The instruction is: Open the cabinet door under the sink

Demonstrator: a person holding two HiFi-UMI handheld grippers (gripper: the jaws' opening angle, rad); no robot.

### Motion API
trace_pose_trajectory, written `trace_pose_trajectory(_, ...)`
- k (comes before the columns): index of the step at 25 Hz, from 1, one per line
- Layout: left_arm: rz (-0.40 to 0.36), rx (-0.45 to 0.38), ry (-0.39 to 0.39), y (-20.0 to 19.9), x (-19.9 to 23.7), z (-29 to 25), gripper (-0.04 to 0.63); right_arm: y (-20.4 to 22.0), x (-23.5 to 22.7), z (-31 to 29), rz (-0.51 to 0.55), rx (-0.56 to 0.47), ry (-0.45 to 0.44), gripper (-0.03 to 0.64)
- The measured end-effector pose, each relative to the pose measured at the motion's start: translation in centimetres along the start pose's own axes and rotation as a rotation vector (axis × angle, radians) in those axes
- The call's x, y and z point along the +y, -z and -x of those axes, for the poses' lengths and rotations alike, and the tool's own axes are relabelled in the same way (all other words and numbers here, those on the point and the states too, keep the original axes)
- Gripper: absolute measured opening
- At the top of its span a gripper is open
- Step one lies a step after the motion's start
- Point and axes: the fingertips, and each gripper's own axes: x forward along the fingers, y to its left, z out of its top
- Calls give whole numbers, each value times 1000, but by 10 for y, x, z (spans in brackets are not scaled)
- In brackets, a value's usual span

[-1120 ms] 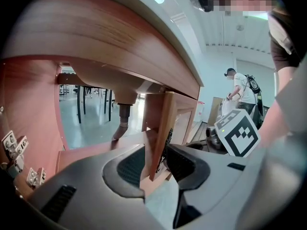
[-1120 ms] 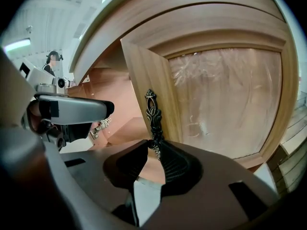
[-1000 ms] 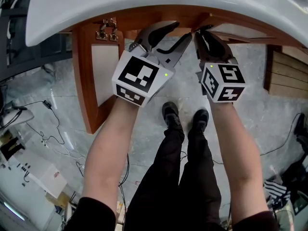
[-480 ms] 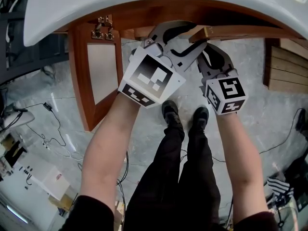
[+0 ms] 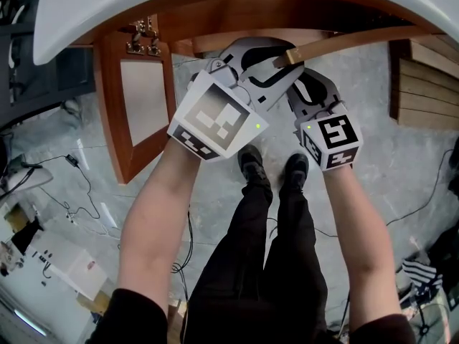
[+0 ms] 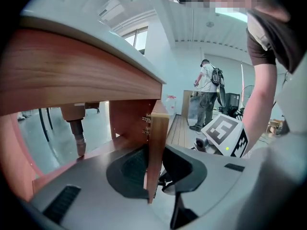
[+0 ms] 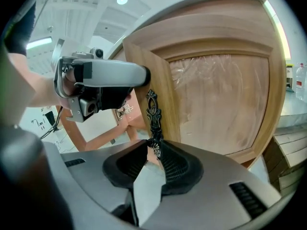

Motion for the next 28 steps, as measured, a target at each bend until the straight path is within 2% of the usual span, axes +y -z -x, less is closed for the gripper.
trace_pose_trajectory(8, 12, 25, 7, 0, -32, 1, 98, 14, 4, 32, -17, 6, 12, 111)
trace_pose_trajectory(13, 37, 35, -22, 2, -48, 1, 98, 29, 6, 57, -28, 16, 9, 92)
trace_pose_trajectory(18, 28, 70, -38, -1, -66, -5, 98, 30, -2, 80, -59, 1, 5, 93)
trace_pose_trajectory(24, 81, 65, -85, -4, -93, -9, 103, 53, -18, 128, -50, 21, 11, 87)
trace_pose_trajectory(28, 110, 63, -112, -8, -113, -13, 107, 59, -33, 161, -75, -2, 32, 81)
